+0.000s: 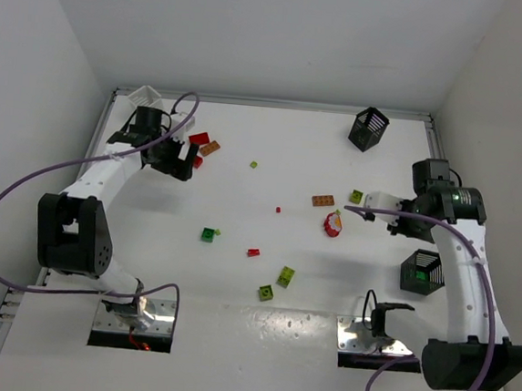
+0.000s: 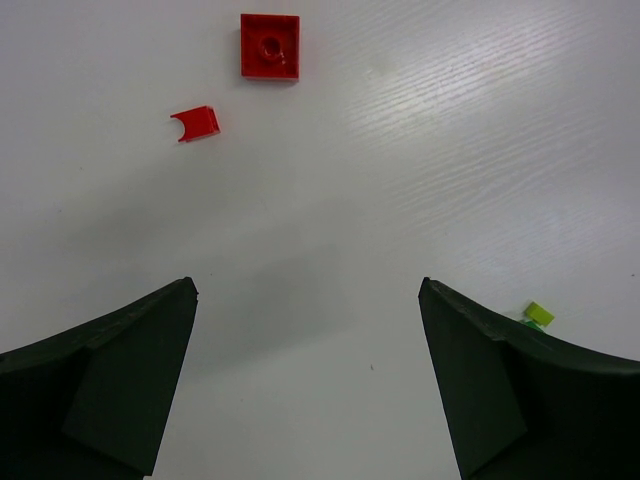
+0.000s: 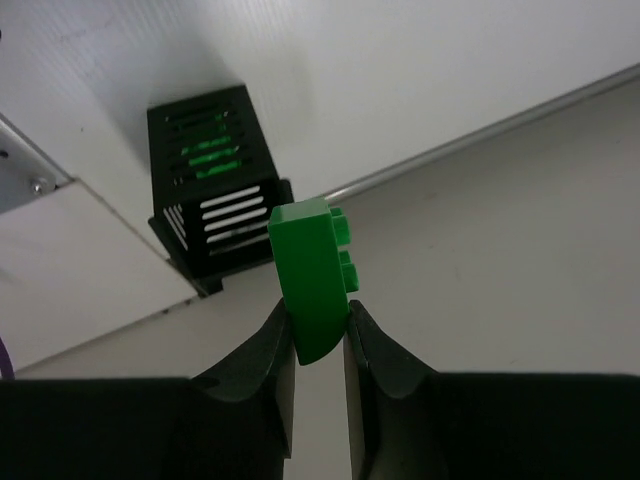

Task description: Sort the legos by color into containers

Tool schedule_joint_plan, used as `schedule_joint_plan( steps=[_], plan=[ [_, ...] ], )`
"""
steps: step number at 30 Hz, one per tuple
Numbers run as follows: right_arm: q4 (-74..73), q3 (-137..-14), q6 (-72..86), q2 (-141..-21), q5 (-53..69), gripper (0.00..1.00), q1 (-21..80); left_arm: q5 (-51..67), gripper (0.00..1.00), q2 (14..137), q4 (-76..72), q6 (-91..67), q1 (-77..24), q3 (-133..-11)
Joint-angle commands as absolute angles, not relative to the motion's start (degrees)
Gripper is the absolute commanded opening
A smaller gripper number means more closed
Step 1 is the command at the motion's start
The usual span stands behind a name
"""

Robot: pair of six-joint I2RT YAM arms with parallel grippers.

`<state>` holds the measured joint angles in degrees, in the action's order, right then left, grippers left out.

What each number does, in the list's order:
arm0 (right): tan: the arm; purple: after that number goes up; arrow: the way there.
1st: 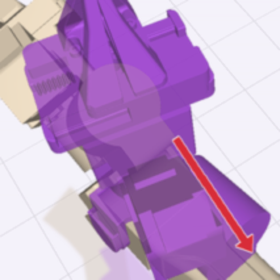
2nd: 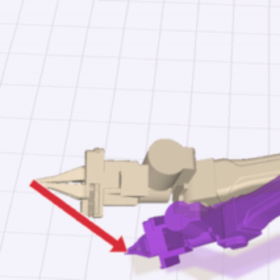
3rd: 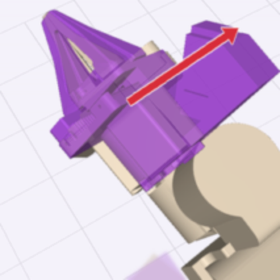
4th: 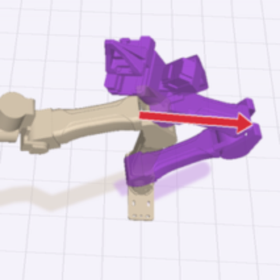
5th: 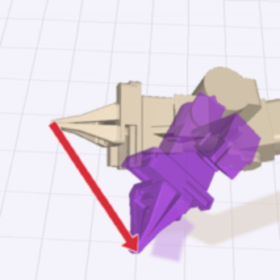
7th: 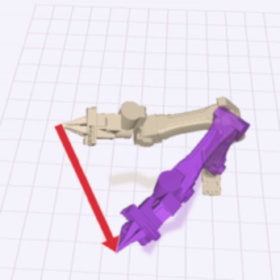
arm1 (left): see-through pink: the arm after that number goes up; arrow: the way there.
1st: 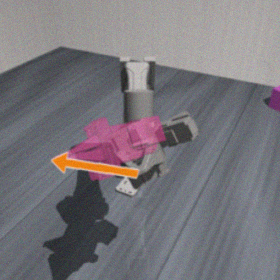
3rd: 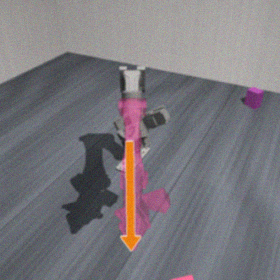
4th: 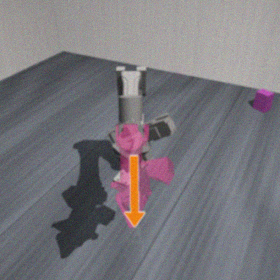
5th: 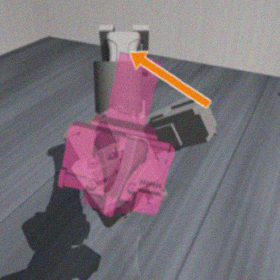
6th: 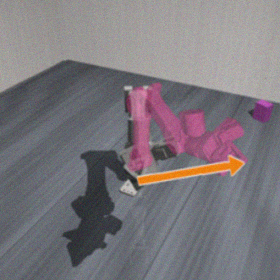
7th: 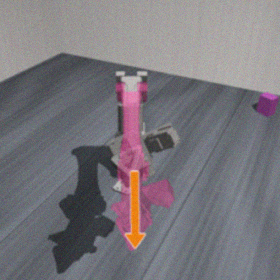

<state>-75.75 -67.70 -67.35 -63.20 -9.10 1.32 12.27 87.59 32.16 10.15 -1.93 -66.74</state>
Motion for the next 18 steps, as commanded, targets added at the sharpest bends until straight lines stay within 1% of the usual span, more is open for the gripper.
schedule_joint_plan(
  steps=[1,8,13,17,18],
  plan=[
    [-80.51,-65.05,-69.35,-62.23,-16.51,0.02,-1.66,13.71,1.00,87.98,31.90,11.07,-2.72,-69.43],
    [-80.51,-61.97,-73.73,-63.28,-20.30,0.02,-7.55,14.24,1.00,87.98,31.90,11.07,-2.72,-68.38],
    [-80.51,-58.98,-75.41,-66.18,-21.09,0.02,-9.58,14.24,1.00,87.98,31.90,11.07,-2.72,-67.85],
    [-80.51,-58.97,-76.03,-69.68,-21.09,0.02,-10.72,13.71,1.00,87.98,31.90,11.07,-2.72,-67.32],
    [-80.51,-58.97,-76.03,-70.39,-21.09,0.04,-10.72,13.19,1.00,87.98,31.90,11.07,-2.72,-67.32]
  ],
)
